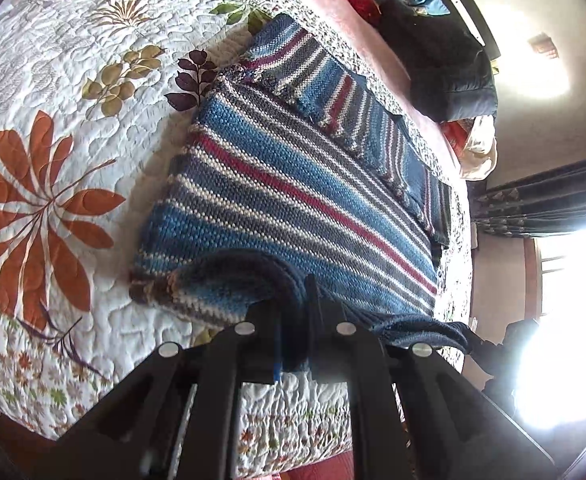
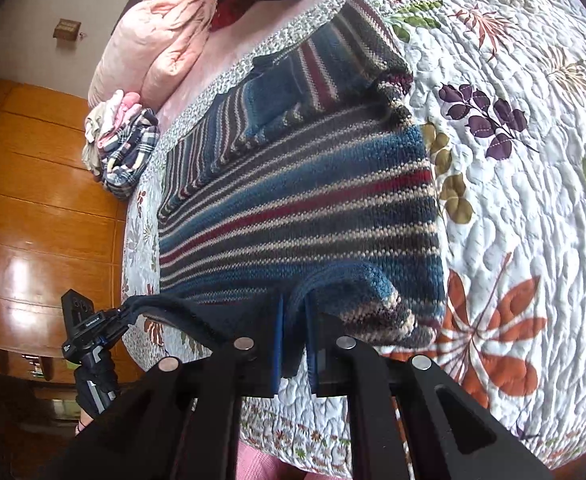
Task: Fold small clothes
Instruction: 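Grasp the ribbed hem with both tools and lift it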
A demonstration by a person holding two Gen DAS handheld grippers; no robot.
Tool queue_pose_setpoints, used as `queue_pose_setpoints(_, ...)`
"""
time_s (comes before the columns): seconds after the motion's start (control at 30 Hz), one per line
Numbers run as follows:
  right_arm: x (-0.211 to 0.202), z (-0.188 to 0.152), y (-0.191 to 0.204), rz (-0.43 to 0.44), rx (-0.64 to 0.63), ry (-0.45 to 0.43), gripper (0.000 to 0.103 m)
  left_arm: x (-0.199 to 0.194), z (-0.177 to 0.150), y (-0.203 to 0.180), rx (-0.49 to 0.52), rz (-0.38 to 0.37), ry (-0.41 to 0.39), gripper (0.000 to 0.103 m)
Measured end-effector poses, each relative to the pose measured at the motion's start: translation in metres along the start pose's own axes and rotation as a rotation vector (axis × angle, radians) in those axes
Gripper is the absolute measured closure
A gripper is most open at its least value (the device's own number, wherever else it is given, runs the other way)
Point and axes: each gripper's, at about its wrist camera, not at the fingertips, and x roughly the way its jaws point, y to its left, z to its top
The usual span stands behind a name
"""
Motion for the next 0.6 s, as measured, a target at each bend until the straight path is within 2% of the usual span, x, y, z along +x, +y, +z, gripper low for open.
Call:
queue_pose_setpoints(0.23, 0.035, 0.035, -0.016, -0.035, 0.039, 0.056, 0.093, 0.042, 0.036, 0.012, -0.042, 0.031, 0.037, 0.095)
queue_pose_setpoints(0.47, 0.048, 0.048, -0.028, -0.044, 0.062, 0.084, 0.09, 0.056, 0.048, 0.019, -0.055, 0.025, 0.064, 0.09)
queue_pose_setpoints(0.5, 0.047, 0.049, -0.03, -0.05, 0.064, 0.082, 0.085, 0.055, 0.049, 0.02, -0.065, 0.015, 0.069, 0.09)
queue_pose_setpoints(0.53, 0.044, 0.051, -0.031, -0.056, 0.067, 0.073, 0.075, 0.052, 0.049, 0.023, -0.082, -0.004, 0.071, 0.089)
queue_pose_setpoints(0.6, 0.034, 0.052, -0.036, -0.079, 0.067, 0.045, 0.065, 0.043, 0.05, 0.029, -0.126, -0.062, 0.064, 0.085)
